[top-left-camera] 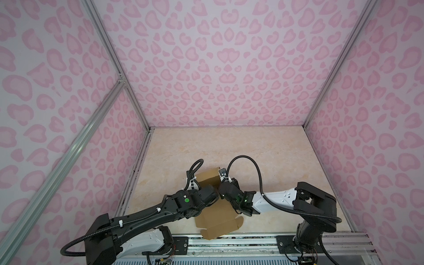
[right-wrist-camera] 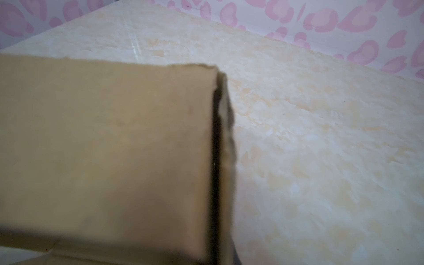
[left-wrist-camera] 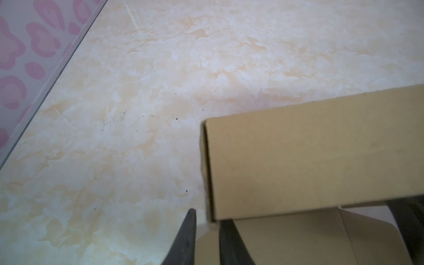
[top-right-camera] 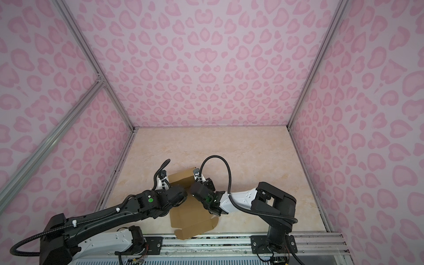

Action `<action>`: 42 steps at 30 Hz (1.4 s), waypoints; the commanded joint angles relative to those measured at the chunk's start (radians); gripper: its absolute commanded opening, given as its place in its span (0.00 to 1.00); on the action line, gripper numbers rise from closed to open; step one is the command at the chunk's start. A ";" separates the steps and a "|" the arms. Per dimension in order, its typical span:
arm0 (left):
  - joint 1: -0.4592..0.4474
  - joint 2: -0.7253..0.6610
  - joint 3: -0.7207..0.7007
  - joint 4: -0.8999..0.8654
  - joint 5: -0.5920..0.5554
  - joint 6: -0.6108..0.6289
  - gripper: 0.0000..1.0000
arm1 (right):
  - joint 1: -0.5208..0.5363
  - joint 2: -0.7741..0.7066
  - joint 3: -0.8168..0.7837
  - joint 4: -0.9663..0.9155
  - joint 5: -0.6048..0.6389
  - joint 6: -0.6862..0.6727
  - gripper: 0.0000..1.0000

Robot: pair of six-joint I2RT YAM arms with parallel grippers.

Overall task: Assemble paper box
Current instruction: First fold the bottom flaps of a flat cardboard box at the center of the table.

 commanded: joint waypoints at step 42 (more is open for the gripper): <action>-0.024 -0.052 0.090 -0.106 -0.030 -0.041 0.53 | -0.124 -0.099 0.000 -0.188 -0.224 0.067 0.11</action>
